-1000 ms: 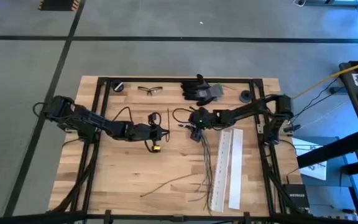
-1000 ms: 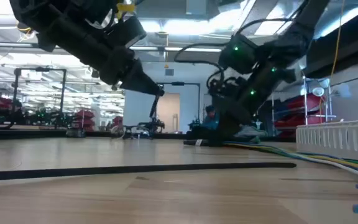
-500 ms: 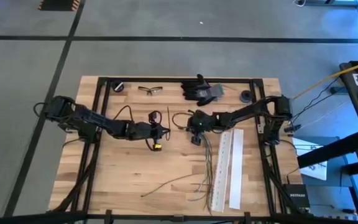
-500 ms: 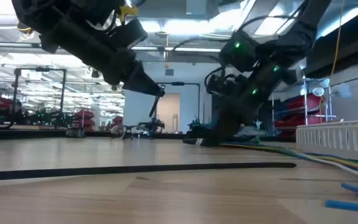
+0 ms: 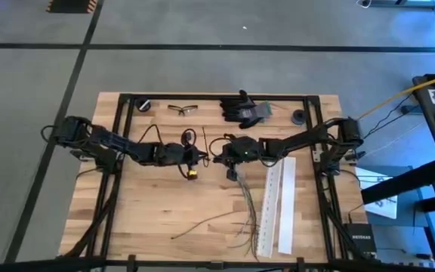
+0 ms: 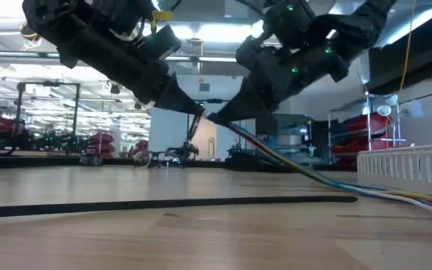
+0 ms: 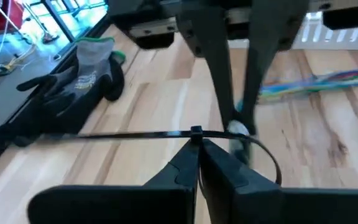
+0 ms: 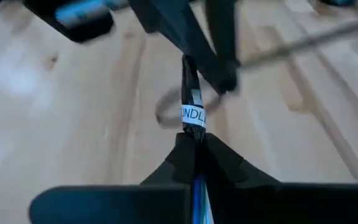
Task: Ziptie cables
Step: Wrap the top zip tie on the cables
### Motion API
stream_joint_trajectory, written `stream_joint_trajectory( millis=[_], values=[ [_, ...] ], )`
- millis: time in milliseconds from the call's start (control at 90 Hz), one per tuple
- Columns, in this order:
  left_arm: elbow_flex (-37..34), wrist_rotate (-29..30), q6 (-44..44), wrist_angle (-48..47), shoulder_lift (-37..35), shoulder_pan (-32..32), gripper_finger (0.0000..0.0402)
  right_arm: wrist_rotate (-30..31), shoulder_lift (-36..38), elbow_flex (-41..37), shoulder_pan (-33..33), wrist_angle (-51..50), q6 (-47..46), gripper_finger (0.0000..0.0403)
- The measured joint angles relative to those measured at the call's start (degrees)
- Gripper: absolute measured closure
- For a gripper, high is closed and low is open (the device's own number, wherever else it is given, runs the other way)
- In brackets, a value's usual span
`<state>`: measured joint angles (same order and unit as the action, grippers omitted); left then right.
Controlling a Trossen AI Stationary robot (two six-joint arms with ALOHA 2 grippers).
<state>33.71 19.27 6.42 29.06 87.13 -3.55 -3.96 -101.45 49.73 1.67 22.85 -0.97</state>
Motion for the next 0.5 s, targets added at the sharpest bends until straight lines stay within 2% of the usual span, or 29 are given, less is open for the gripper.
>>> stream_joint_trajectory(
  millis=[189,500],
  values=[
    [-0.04,-2.71,0.94,4.33,1.88,0.39,0.0402,-1.09,-3.09,2.99,0.0,0.04,1.34,0.0403],
    [-0.04,-5.78,1.49,6.07,2.84,1.6,0.0402,-1.85,-3.56,3.5,0.06,-0.61,1.42,0.0395]
  ],
)
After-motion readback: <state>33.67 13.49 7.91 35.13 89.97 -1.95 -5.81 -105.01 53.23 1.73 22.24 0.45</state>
